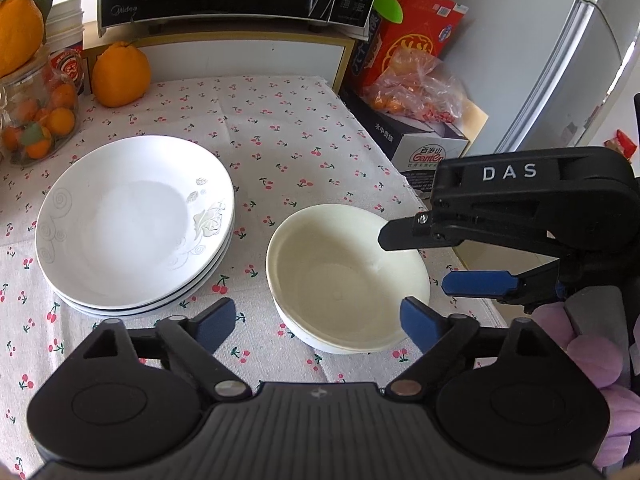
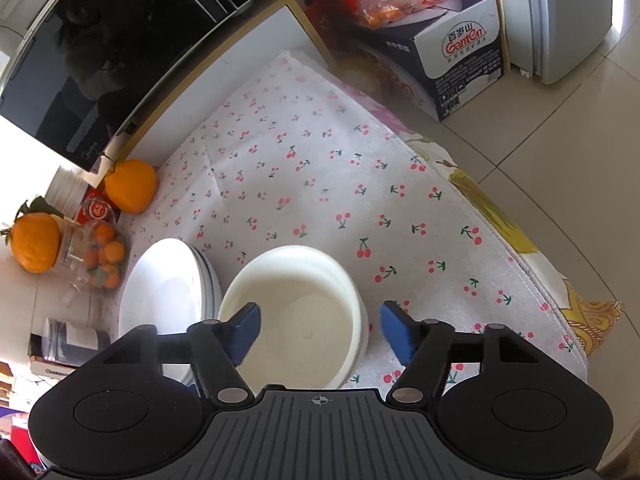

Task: Organize plates and bowls
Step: 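Bring both open grippers to opposite rims of the nested bowls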

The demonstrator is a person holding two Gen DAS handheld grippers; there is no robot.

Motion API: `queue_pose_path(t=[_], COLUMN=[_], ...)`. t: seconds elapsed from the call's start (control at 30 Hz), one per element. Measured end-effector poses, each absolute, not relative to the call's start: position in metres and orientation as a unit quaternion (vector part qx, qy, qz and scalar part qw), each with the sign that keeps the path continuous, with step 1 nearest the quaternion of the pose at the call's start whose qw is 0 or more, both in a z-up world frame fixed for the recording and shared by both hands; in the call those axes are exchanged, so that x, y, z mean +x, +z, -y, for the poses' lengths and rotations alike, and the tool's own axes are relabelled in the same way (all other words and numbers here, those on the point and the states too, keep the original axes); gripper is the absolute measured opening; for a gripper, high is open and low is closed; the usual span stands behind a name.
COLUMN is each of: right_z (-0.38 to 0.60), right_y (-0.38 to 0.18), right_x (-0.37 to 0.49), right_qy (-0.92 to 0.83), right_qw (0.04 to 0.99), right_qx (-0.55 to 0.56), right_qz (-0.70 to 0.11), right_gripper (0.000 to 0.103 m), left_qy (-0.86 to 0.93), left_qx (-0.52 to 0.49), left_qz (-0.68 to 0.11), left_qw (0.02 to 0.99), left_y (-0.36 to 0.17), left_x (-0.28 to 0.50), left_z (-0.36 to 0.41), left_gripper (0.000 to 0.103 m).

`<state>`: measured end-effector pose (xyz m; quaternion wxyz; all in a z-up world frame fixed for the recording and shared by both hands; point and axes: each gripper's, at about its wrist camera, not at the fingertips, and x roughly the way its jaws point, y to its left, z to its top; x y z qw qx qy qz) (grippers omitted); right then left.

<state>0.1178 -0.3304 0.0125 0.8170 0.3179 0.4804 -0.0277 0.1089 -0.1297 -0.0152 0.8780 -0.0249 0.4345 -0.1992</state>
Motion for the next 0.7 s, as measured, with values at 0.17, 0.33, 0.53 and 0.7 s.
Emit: queue_pose_path(t=[0.17,0.33,0.53,0.7], right_z=[0.329,0.33,0.334,0.338], right_y=[0.015,0.016,0.012,0.008], right_x=[0.118,0.116,0.113,0.11], right_qy=[-0.024,-0.024,-0.022,-0.014], right_qw=[0.824,0.833,0.844,0.854], right_qx=[0.307,0.294,0.265,0.243], right_qz=[-0.476,-0.469,-0.467,-0.459], right_gripper=[0.08,0.085,0.088,0.088], left_qy=[-0.197,-0.195,-0.202,-0.223], left_qx=[-0.026,-0.03,-0.029,-0.017], left_qz=[-0.434,-0.433,-0.415,-0.402], left_qw=[0.879,0.879,0.887,0.888], left_y=[-0.015,-0.017,-0.02,-0.03], left_x=[0.108,0.106,0.099,0.091], left_z=[0.127,0.12,0.11,0.106], left_gripper=[0.1,0.102,0.102,0.102])
